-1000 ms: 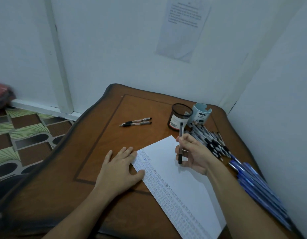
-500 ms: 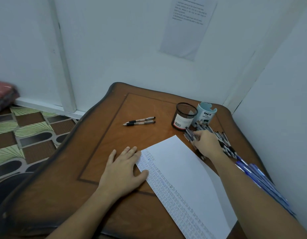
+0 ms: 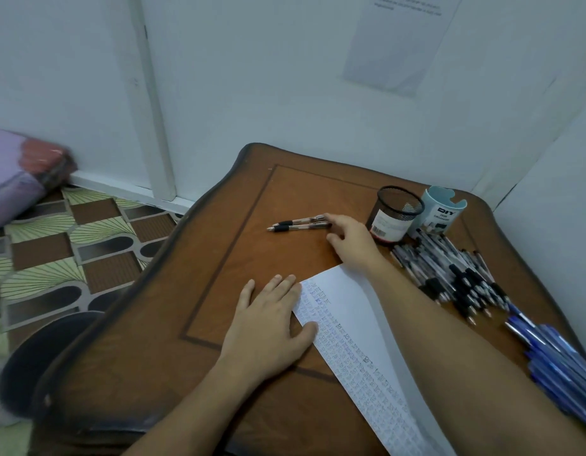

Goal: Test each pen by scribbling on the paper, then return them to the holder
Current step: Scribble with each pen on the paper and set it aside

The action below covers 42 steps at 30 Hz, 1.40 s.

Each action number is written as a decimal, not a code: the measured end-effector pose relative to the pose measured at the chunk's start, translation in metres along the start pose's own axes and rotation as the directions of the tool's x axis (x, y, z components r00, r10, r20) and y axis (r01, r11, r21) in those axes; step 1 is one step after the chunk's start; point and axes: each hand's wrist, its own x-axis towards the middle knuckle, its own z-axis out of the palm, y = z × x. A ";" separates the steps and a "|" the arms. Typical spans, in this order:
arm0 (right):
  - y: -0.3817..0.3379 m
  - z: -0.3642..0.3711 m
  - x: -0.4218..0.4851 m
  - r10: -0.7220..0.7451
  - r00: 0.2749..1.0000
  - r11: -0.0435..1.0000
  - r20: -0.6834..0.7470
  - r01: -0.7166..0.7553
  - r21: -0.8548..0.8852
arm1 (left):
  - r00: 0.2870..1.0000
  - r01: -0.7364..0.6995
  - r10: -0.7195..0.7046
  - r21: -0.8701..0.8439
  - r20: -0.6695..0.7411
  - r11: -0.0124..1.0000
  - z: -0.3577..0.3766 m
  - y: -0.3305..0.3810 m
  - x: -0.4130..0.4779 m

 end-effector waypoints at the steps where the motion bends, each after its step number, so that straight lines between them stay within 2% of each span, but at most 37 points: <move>1: -0.001 0.003 0.007 0.025 1.000 0.999 0.012 -0.025 -0.029 | 1.000 -0.004 0.004 -0.003 0.003 1.000 0.000 0.000 0.000; 4: -0.002 0.006 0.018 0.043 0.999 0.990 0.003 -0.042 -0.133 | 1.000 -0.014 0.014 -0.013 -0.005 1.000 0.001 -0.001 0.000; 11: 0.004 -0.018 0.001 -0.001 0.998 0.986 0.059 0.011 -0.167 | 1.000 -0.022 0.022 -0.042 -0.013 0.999 0.002 -0.001 0.000; 13: 0.004 -0.033 -0.011 -0.002 0.999 0.999 0.045 0.004 -0.044 | 1.000 -0.021 0.021 -0.034 -0.010 0.999 0.003 -0.002 0.000; 16: 0.003 -0.057 -0.035 0.021 1.000 0.953 0.006 -0.022 0.302 | 1.000 -0.022 0.022 -0.027 0.000 0.999 0.003 -0.002 0.000; 18: 0.000 -0.069 -0.050 0.073 0.997 0.817 -0.028 -0.044 0.576 | 1.000 -0.015 0.015 -0.029 0.004 0.999 0.003 0.000 0.000; 20: -0.006 -0.073 -0.062 0.136 0.990 0.561 -0.044 -0.040 0.827 | 1.000 -0.010 0.010 -0.018 0.006 1.000 0.003 0.000 0.000; 22: -0.010 -0.071 -0.070 0.211 0.975 0.357 -0.075 -0.005 0.934 | 1.000 -0.007 0.007 -0.013 0.004 1.000 0.003 0.000 0.000; 25: -0.015 -0.057 -0.079 0.268 0.960 0.220 -0.082 0.022 0.975 | 1.000 -0.010 0.010 -0.016 -0.005 1.000 0.002 0.001 0.000; 28: -0.019 -0.043 -0.083 0.250 0.968 0.190 -0.008 -0.041 0.981 | 1.000 -0.008 0.008 -0.010 0.003 1.000 0.002 0.001 0.001; 31: -0.020 -0.036 -0.085 0.240 0.970 0.252 0.035 -0.096 0.963 | 1.000 -0.010 0.010 -0.010 0.001 1.000 0.003 0.000 0.001; 38: -0.014 -0.031 -0.083 0.174 0.985 0.271 0.012 -0.059 0.961 | 1.000 -0.013 0.013 -0.014 0.001 1.000 0.005 -0.001 0.002; 39: -0.010 -0.029 -0.082 0.180 0.983 0.265 0.033 -0.081 0.961 | 1.000 -0.013 0.013 -0.016 -0.002 1.000 0.005 -0.001 0.002; 42: 0.001 -0.021 -0.082 0.205 0.971 0.147 0.120 -0.152 0.977 | 1.000 -0.007 0.007 -0.017 -0.002 1.000 0.005 0.000 0.001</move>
